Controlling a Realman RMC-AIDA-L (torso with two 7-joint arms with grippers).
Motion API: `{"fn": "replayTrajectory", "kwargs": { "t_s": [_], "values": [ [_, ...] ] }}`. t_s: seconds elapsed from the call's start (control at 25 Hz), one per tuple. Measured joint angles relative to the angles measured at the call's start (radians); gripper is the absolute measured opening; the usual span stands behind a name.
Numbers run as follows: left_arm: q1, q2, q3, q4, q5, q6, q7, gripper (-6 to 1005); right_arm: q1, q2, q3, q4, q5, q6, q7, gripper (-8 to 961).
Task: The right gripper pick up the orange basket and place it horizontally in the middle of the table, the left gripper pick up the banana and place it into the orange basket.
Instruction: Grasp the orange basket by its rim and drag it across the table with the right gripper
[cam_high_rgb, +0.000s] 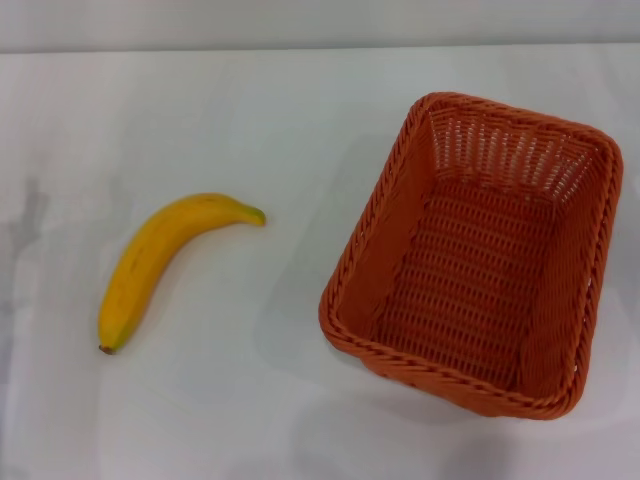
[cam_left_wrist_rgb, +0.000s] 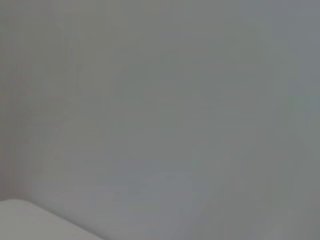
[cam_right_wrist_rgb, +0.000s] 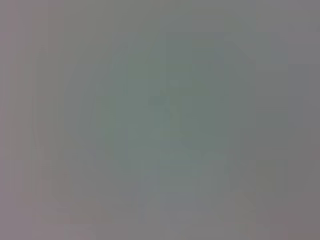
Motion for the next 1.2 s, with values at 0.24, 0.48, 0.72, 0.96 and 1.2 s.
{"fn": "replayTrajectory", "kwargs": {
  "t_s": [0.24,0.48,0.72,0.96,1.2],
  "values": [
    [0.01,0.001,0.0,-0.021,0.022,0.011,0.002,891,-0.007,0.0,0.0,0.0,0.0,0.009,0.0,872],
    [0.012,0.0,0.0,-0.014,0.03,0.016,0.002,891,-0.006,0.002,0.003,0.019,0.0,0.032,0.002,872],
    [0.017,-0.003,-0.001,-0.011,0.032,0.018,-0.004,890,0.008,-0.011,-0.092,-0.05,-0.004,0.025,0.206,873],
    [0.033,-0.002,-0.005,-0.003,0.031,0.02,-0.006,889,-0.06,-0.044,-0.424,-0.46,-0.054,-0.184,0.709,873],
    [0.039,-0.002,-0.008,-0.003,0.028,0.02,-0.01,888,-0.059,-0.138,-0.546,-0.808,-0.45,-0.301,1.271,873]
  ]
}}
